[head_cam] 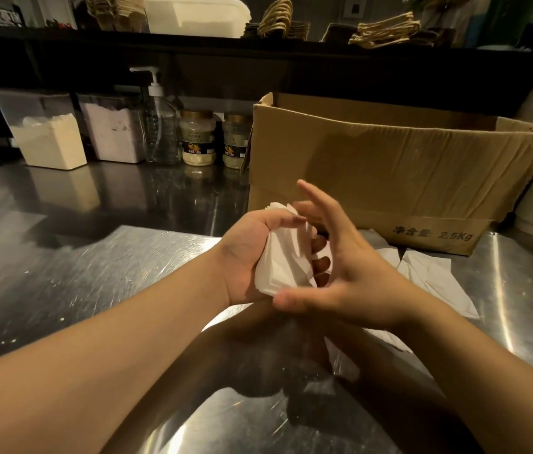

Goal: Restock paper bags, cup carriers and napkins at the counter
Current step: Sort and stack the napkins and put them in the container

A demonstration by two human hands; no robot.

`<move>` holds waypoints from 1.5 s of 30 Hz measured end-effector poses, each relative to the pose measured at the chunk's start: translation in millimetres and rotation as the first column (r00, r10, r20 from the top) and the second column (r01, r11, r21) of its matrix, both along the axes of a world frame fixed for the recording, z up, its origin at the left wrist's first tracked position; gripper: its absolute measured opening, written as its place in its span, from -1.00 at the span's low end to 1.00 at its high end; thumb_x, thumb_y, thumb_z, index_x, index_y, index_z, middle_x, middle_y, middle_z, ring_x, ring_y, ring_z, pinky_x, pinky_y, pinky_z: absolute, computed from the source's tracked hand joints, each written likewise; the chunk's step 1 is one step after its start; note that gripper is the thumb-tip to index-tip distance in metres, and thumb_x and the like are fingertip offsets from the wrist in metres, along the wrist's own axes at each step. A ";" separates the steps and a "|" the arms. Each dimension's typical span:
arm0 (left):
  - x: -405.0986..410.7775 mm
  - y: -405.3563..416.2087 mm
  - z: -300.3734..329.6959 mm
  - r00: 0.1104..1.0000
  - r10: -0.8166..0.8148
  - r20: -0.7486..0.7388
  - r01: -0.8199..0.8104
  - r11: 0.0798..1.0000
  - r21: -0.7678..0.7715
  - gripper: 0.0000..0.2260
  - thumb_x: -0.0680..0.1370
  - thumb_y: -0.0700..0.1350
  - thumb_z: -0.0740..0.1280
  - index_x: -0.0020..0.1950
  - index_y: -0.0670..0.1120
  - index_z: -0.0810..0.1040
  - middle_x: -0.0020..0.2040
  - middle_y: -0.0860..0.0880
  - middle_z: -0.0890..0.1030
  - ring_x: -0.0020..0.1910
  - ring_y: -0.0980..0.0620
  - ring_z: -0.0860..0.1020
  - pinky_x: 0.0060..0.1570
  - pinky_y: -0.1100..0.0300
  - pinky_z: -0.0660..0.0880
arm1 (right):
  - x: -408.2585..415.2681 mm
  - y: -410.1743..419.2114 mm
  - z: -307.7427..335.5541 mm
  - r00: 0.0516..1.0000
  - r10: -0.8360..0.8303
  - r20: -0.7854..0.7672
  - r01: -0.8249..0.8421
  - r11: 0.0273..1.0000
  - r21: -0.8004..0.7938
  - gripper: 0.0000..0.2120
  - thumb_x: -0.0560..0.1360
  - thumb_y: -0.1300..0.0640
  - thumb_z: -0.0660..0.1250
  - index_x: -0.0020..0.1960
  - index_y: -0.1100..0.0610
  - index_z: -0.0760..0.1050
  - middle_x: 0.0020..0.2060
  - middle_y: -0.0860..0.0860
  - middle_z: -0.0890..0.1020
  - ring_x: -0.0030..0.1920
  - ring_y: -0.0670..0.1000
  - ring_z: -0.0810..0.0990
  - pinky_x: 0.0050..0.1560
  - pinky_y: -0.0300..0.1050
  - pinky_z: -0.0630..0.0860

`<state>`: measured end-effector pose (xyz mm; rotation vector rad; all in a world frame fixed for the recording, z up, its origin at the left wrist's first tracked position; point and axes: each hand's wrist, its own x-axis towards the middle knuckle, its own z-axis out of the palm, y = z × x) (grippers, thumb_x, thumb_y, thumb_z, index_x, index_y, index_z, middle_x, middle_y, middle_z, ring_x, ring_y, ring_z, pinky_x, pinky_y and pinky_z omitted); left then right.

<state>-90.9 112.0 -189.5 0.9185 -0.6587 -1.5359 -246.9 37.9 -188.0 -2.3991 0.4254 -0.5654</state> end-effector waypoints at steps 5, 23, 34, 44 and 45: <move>16.3 0.5 4.2 0.990 0.092 -0.109 -0.094 0.996 -0.012 -0.63 0.47 -0.01 0.32 0.22 -0.16 0.46 -0.10 -0.11 0.55 -0.20 -0.05 0.54 -0.02 0.04 0.50 | 4.7 -15.8 -7.2 0.928 -0.272 0.254 0.270 0.962 0.044 -0.56 0.52 -0.15 0.40 0.34 -0.22 0.35 0.14 -0.19 0.56 0.18 -0.16 0.52 0.21 -0.09 0.55; 35.9 -4.2 4.2 0.923 0.309 -0.229 -0.315 0.949 0.011 -0.61 0.47 -0.01 0.33 0.26 -0.11 0.46 -0.10 -0.09 0.56 -0.29 0.00 0.49 -0.20 0.14 0.46 | 5.6 -31.8 -0.4 0.865 -0.357 -0.352 0.289 0.929 -0.231 -0.59 0.53 -0.13 0.42 0.35 -0.09 0.53 0.21 -0.12 0.59 0.14 -0.06 0.53 0.04 -0.19 0.42; 34.7 -4.6 3.0 0.934 0.299 -0.197 -0.302 0.953 0.015 -0.66 0.50 0.01 0.31 0.22 -0.10 0.47 -0.10 -0.09 0.56 -0.28 0.00 0.51 -0.20 0.15 0.48 | 2.3 -43.0 -3.8 0.881 -0.427 -0.204 0.398 0.902 -0.166 -0.80 0.63 0.04 0.30 0.22 -0.15 0.53 0.09 -0.05 0.60 0.06 0.05 0.55 -0.05 -0.07 0.52; 39.4 -4.3 3.9 0.926 0.288 -0.246 -0.305 0.952 -0.032 -0.66 0.47 -0.02 0.32 0.20 -0.10 0.42 -0.12 -0.08 0.53 -0.29 -0.01 0.47 -0.20 0.13 0.44 | -8.9 -34.4 18.0 0.911 -0.331 0.245 0.109 0.768 0.631 -0.92 0.52 0.22 0.36 -0.09 0.20 0.63 -0.11 0.08 0.69 -0.07 0.10 0.61 -0.08 -0.04 0.56; 40.0 -4.3 4.0 0.922 0.294 -0.253 -0.313 0.949 -0.037 -0.64 0.45 -0.02 0.32 0.21 -0.10 0.41 -0.12 -0.08 0.54 -0.29 -0.01 0.46 -0.22 0.13 0.45 | -11.3 -35.8 19.7 0.930 -0.301 0.210 0.082 0.729 0.679 -0.91 0.50 0.22 0.35 -0.11 0.21 0.61 -0.13 0.08 0.67 -0.07 0.11 0.58 -0.08 -0.03 0.52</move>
